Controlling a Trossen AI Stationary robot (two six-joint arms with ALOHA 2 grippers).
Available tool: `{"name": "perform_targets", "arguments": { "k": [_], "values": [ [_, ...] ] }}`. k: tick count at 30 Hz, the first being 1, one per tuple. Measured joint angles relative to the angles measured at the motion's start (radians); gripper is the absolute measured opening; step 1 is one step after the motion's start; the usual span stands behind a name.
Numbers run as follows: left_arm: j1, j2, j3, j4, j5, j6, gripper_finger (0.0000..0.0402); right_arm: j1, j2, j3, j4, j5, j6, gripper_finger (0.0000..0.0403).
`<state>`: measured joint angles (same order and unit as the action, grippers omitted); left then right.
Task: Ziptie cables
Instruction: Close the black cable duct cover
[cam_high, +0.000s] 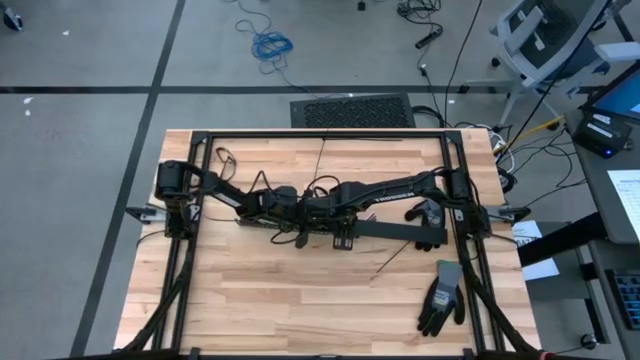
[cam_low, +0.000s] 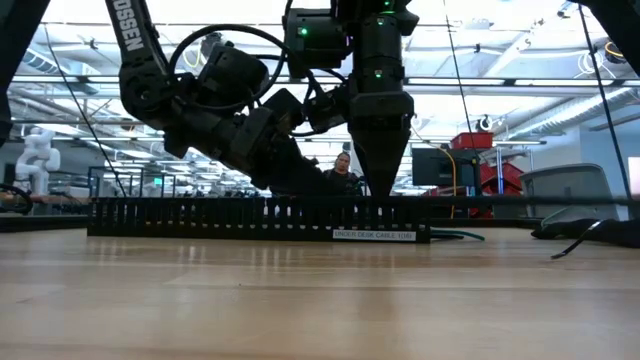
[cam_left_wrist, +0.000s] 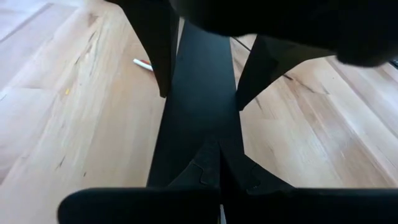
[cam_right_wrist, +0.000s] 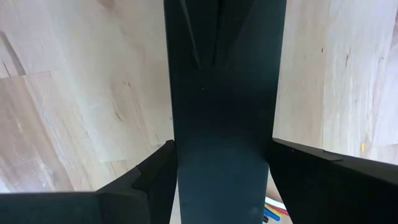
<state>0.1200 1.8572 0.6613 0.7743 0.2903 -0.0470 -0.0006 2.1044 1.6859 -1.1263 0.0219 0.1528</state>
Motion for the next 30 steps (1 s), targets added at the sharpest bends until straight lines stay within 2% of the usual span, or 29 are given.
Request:
{"name": "perform_targets", "arguments": {
  "k": [15,25,30],
  "values": [
    [0.000,0.002,-0.002,0.008,-0.030,0.001,0.0000,0.000,-0.001,0.000,0.001,0.002,0.008,0.0205],
    [0.000,0.003,-0.002,0.007,-0.046,0.003,0.0000,-0.001,-0.005,0.025,-0.032,0.002,-0.022,0.0289],
    [0.000,0.003,-0.003,0.008,-0.046,0.002,0.0000,-0.001,-0.006,0.066,-0.053,-0.002,-0.060,0.0302]
  ]
}}
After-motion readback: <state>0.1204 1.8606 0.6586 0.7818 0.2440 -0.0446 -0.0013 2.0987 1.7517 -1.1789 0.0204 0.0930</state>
